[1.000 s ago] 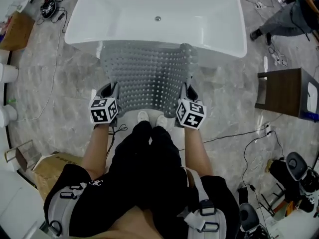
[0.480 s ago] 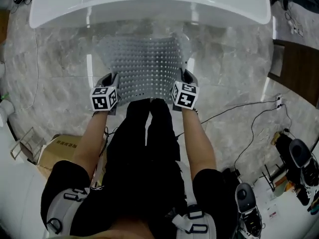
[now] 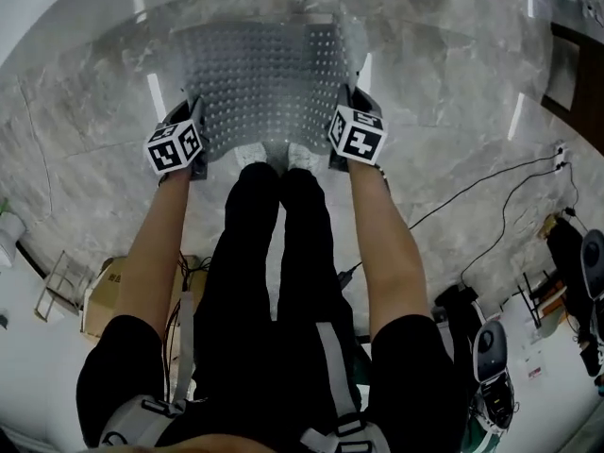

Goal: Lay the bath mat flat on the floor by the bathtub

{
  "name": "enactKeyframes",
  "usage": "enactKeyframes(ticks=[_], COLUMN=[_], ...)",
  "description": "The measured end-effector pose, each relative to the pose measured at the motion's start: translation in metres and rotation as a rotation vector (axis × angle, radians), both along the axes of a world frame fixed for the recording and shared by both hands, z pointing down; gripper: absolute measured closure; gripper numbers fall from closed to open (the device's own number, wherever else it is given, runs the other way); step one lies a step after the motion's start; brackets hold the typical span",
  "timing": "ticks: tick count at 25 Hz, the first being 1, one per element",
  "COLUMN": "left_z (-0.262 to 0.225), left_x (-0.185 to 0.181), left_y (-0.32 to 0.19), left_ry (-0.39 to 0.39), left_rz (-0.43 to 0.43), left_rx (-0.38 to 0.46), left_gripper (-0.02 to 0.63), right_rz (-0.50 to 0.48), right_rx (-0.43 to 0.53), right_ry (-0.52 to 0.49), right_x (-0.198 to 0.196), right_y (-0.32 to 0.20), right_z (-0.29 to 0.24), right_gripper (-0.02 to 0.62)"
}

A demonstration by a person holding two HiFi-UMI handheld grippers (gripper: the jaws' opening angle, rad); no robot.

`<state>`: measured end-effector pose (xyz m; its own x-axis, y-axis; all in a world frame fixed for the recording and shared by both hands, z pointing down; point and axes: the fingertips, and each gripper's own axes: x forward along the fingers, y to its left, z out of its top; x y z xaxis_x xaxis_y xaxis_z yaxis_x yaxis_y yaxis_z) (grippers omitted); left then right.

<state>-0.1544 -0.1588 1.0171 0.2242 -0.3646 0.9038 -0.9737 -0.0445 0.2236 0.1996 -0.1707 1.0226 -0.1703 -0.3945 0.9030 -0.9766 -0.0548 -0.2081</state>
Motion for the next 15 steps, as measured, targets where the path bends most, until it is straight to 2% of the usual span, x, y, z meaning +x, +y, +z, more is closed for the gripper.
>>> enactKeyframes(ticks=[2, 5, 9, 11, 13, 15], left_z=[0.035, 0.07, 0.108, 0.13, 0.155, 0.182], left_x=[-0.003, -0.008, -0.02, -0.028, -0.037, -0.047], left_y=[-0.009, -0.027, -0.048, -0.052, -0.051, -0.048], left_ry=[-0.012, -0.049, -0.111, -0.126, -0.159, -0.212], left_rz=[-0.02, 0.003, 0.016, 0.005, -0.001, -0.009], left_rx=[-0.004, 0.011, 0.05, 0.042, 0.017, -0.012], left_gripper=[0.548, 0.537, 0.517, 0.508, 0.5, 0.499], right_rz=[0.009, 0.032, 0.026, 0.028, 0.004, -0.062], right_rx=[-0.002, 0.005, 0.015, -0.003, -0.027, -0.022], right_ry=[0.004, 0.009, 0.032, 0.043, 0.065, 0.115], right_x=[0.014, 0.029, 0.038, 0.038, 0.036, 0.034], right_y=[-0.014, -0.036, -0.064, -0.069, -0.069, -0.072], right_z=[0.031, 0.068, 0.114, 0.139, 0.167, 0.193], right_gripper=[0.551, 0.548, 0.537, 0.534, 0.531, 0.531])
